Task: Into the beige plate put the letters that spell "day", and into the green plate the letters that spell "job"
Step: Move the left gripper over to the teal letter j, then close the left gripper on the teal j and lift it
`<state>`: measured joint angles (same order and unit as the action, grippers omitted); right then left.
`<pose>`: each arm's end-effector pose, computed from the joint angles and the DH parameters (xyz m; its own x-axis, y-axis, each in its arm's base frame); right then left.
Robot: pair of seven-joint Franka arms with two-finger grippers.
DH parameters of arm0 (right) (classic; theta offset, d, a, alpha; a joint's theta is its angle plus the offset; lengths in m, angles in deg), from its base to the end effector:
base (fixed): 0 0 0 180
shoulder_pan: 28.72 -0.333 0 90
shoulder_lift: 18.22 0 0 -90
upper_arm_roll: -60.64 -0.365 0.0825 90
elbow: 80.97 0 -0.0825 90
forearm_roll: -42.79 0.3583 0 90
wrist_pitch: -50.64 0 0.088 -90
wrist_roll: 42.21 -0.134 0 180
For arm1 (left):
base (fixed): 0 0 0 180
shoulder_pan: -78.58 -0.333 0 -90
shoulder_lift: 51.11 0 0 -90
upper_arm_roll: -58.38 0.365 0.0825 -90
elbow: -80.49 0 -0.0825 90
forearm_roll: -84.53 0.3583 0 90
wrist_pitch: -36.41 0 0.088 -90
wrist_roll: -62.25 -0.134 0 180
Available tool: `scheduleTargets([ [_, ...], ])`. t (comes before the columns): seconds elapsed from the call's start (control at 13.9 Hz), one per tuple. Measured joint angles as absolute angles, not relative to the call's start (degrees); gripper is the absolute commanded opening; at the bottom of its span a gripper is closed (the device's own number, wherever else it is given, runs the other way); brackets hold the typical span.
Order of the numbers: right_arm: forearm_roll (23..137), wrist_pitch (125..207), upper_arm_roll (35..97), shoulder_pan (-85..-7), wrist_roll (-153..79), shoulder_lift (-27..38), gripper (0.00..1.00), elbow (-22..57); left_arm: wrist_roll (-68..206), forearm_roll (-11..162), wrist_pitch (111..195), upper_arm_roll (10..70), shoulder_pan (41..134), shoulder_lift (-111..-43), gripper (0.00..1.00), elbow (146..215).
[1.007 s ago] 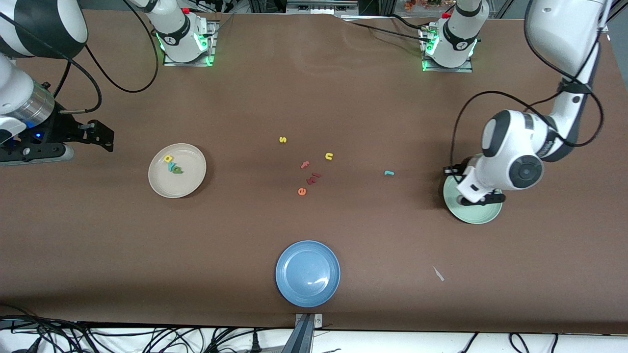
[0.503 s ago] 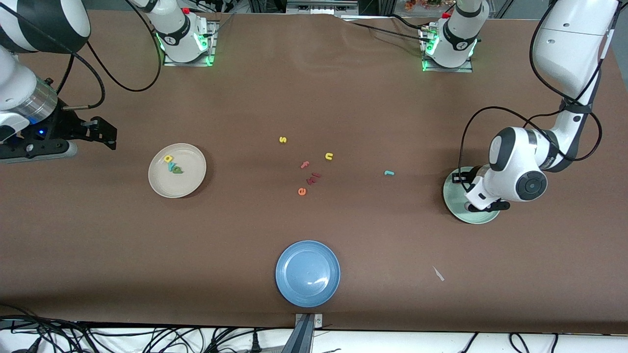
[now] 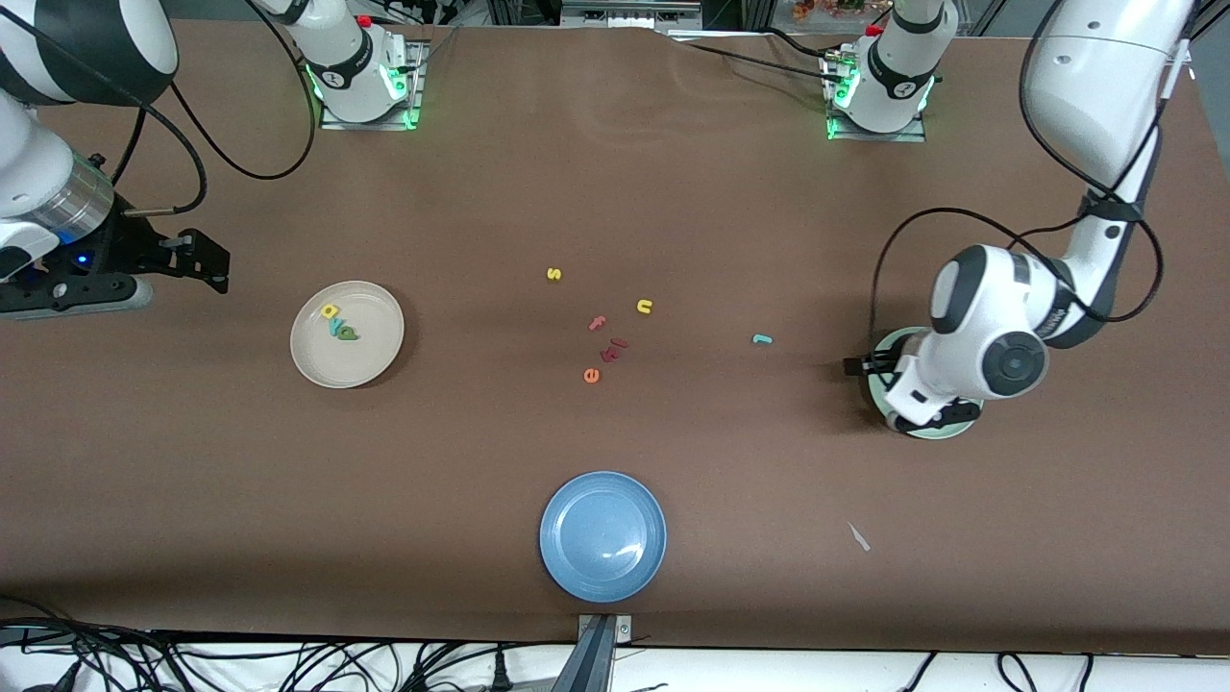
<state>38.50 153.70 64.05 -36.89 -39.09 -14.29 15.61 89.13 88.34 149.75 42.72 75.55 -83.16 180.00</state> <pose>0.5672 0.0400 0.5777 0.9873 0.1539 0.0396 0.1504 -0.9854 0.0799 0.6187 -0.1149 0.2783 0.9264 0.2260 -0.3011 0.2218 -0.9739 -0.0484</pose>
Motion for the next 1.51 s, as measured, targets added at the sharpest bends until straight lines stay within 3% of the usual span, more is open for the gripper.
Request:
scheduleTargets([
  [0.22,38.5,153.7,64.0,-36.8,-39.1,-14.3,1.0,15.8,99.6,87.2,150.5,41.7,80.8,-83.9,0.98,179.7],
  [0.5,38.5,153.8,64.0,-36.2,-39.1,-14.2,1.0,15.9,107.7,85.1,156.8,41.7,85.3,-87.8,0.84,179.6],
  [1.01,45.1,154.6,64.1,-35.8,-39.2,-14.2,1.0,16.1,111.0,84.9,158.7,41.8,86.0,-91.2,0.72,179.7],
  [1.51,45.2,159.4,64.2,-35.6,-39.1,-17.4,1.0,22.4,112.4,84.7,158.7,41.7,87.1,-91.5,0.56,180.5],
])
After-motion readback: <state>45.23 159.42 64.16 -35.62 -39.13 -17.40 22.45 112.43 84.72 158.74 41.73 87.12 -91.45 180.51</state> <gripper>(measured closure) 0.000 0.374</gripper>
